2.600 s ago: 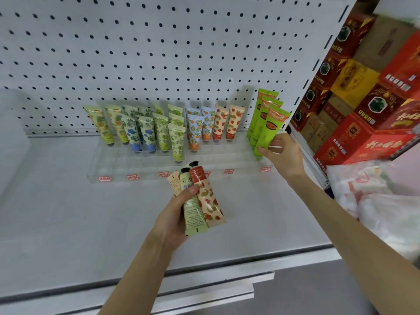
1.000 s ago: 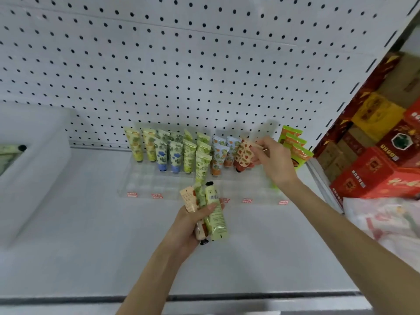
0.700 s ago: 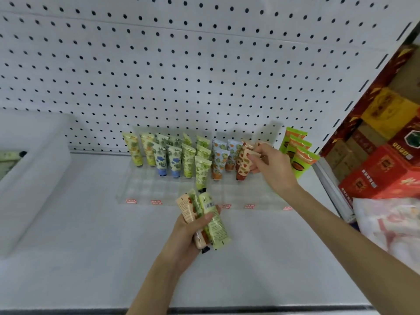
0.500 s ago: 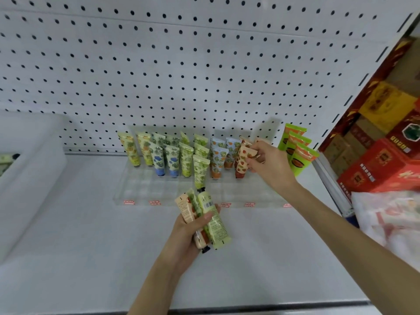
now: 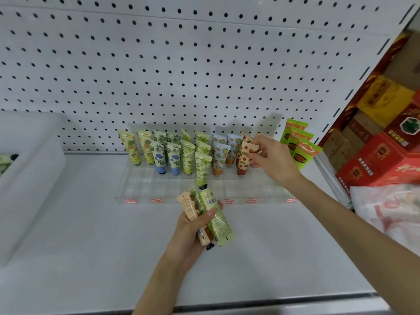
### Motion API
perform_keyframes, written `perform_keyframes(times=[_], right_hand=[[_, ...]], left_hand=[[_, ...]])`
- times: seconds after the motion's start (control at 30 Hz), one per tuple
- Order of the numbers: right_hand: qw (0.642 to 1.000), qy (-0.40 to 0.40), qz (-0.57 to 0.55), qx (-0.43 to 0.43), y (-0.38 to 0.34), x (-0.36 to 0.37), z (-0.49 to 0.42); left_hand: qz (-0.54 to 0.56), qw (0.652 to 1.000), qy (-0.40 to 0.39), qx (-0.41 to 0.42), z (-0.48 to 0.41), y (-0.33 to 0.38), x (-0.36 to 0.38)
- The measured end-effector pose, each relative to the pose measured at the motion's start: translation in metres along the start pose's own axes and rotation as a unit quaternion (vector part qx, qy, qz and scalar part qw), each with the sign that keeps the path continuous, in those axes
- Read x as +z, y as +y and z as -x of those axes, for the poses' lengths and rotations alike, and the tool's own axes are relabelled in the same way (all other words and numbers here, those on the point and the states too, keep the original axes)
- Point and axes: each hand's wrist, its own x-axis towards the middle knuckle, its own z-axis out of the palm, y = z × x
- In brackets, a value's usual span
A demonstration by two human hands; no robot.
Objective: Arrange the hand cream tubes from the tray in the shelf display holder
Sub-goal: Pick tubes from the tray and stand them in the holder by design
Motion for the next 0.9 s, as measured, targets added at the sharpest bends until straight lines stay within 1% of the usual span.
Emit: perform_keyframes(times=[0.37,0.9], right_hand=[[0.999,-0.011,-0.033,0.013,-0.0011,-0.0003,-0.0035],[0.999,0.000,-0.007,0.038,0.0016,0.0004,0.0004]], left_hand=[[0.017,1.000,-0.002,0.004,0.0021,0.0011,0.0019],[0.009,1.000,-0.012,0.001,0.0019,0.0019,0.0022]])
